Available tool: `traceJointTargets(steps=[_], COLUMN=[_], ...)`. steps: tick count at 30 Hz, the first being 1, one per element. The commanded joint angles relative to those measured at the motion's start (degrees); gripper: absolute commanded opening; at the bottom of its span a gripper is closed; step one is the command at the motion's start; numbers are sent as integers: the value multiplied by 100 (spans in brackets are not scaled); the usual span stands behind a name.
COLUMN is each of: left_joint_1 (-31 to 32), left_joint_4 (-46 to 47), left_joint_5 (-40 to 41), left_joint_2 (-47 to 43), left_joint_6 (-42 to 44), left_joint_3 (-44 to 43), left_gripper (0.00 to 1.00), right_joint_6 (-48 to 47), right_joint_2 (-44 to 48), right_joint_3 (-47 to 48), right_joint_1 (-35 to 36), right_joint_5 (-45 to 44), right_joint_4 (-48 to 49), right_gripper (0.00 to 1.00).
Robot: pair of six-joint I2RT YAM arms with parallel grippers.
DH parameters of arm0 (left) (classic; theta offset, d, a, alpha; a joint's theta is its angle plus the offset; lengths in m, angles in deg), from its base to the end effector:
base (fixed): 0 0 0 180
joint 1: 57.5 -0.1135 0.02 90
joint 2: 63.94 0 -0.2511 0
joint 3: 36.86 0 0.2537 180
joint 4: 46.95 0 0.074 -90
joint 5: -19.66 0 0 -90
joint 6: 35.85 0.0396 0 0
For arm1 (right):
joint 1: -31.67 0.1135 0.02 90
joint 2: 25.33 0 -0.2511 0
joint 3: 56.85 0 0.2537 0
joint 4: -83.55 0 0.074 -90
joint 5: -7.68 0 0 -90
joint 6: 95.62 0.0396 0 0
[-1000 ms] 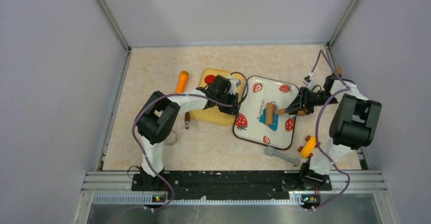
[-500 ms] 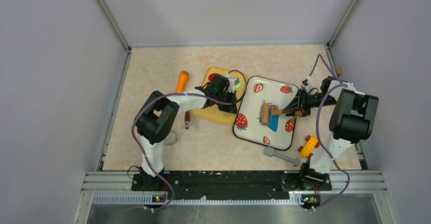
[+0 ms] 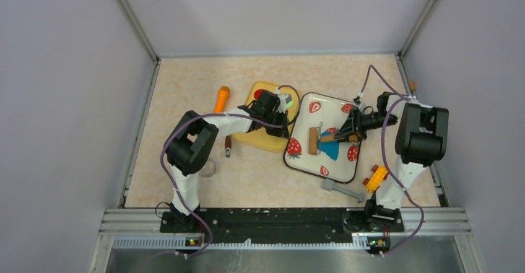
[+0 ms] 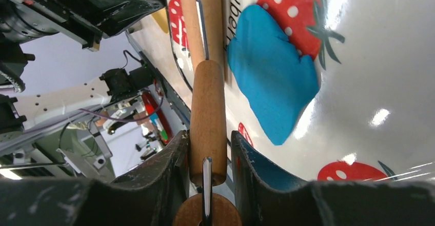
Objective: Roll out the dumpling wrappers from the dough
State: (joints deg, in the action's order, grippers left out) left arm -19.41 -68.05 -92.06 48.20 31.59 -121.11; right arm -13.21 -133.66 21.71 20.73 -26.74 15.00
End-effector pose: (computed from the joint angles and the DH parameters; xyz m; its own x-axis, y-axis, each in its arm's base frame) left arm 0.3149 -0.2654 0.1438 -0.8416 0.2068 -0.4988 0.4779 0.7155 -0.5096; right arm 0.3059 -0.0259 0.1305 -0.9926 0.1158 0.0356 0.0942 0.5525 0.8282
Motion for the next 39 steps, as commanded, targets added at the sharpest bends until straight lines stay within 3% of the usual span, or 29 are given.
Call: traceJointTargets(steps=[1, 5, 9, 22, 30, 39], left_joint_1=[72, 71, 67, 68, 73, 67], left_joint_4=[-80, -116, -110, -227, -311, -295], left_joint_5=[343, 339, 308, 118, 55, 87], left_joint_2=[-94, -205, -325, -427, -402, -388], left_joint_6=[237, 510, 710, 1210, 1271, 1220], left_joint_3=[-57, -103, -101, -188, -271, -308], left_gripper=[0, 0, 0, 0, 0, 0], right_joint_6=[-645, -1328, -1615, 258, 1142, 1193], right_joint_2=[42, 546, 902, 1233, 1462, 308], right_joint_3=[468, 1133, 1366, 140, -628, -390], right_joint_1=[57, 57, 5, -741, -734, -734], right_joint_5=[-65, 557, 483, -274, -2219, -2908], right_joint_4=[-288, -1245, -1793, -82, 681, 662], right_gripper=[0, 0, 0, 0, 0, 0])
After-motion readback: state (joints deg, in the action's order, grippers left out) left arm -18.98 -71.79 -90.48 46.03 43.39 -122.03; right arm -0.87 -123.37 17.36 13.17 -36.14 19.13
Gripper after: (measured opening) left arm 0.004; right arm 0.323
